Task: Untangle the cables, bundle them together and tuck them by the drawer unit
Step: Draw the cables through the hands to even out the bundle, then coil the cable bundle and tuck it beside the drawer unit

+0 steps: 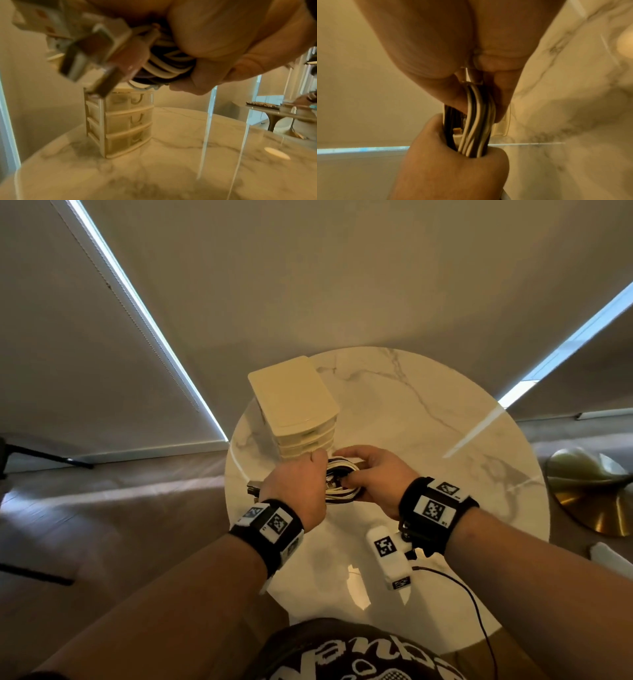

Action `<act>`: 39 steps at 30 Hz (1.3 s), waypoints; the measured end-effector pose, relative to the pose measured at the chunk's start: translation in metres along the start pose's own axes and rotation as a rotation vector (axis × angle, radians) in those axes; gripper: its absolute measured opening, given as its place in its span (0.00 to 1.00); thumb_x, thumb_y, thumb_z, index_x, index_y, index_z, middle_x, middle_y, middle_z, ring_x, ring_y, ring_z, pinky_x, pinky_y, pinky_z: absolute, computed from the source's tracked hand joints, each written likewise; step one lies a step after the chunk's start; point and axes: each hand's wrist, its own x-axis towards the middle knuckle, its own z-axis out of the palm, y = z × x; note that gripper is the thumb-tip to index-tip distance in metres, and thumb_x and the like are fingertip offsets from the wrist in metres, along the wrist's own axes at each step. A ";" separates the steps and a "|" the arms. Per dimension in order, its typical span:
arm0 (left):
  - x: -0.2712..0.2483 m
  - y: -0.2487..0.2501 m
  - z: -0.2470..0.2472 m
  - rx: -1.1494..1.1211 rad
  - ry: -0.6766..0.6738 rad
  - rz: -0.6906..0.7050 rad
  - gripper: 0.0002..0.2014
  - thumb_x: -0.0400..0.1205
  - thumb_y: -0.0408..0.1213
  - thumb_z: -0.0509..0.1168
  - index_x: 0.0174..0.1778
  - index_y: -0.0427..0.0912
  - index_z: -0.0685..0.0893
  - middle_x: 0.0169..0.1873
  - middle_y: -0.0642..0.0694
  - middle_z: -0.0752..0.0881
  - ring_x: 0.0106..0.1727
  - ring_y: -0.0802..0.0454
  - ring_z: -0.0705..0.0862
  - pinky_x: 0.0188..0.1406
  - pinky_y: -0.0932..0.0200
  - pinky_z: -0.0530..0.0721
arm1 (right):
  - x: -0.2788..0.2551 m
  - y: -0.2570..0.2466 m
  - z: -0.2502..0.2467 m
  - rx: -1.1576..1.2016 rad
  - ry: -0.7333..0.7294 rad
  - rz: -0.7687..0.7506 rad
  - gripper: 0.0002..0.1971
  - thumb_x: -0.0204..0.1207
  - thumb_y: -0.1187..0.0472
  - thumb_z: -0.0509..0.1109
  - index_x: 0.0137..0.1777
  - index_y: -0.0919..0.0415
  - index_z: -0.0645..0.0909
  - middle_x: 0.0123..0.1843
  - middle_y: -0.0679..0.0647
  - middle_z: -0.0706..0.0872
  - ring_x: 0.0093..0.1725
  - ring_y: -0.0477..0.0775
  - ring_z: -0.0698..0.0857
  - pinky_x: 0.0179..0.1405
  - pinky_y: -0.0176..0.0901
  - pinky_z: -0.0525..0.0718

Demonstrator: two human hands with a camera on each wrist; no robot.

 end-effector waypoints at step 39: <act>0.101 -0.058 -0.015 -0.061 0.019 -0.082 0.29 0.70 0.47 0.75 0.65 0.42 0.77 0.66 0.44 0.75 0.54 0.38 0.85 0.47 0.47 0.81 | 0.132 0.058 0.015 -1.436 -0.167 0.014 0.47 0.81 0.50 0.65 0.90 0.38 0.35 0.42 0.54 0.85 0.38 0.58 0.85 0.34 0.47 0.85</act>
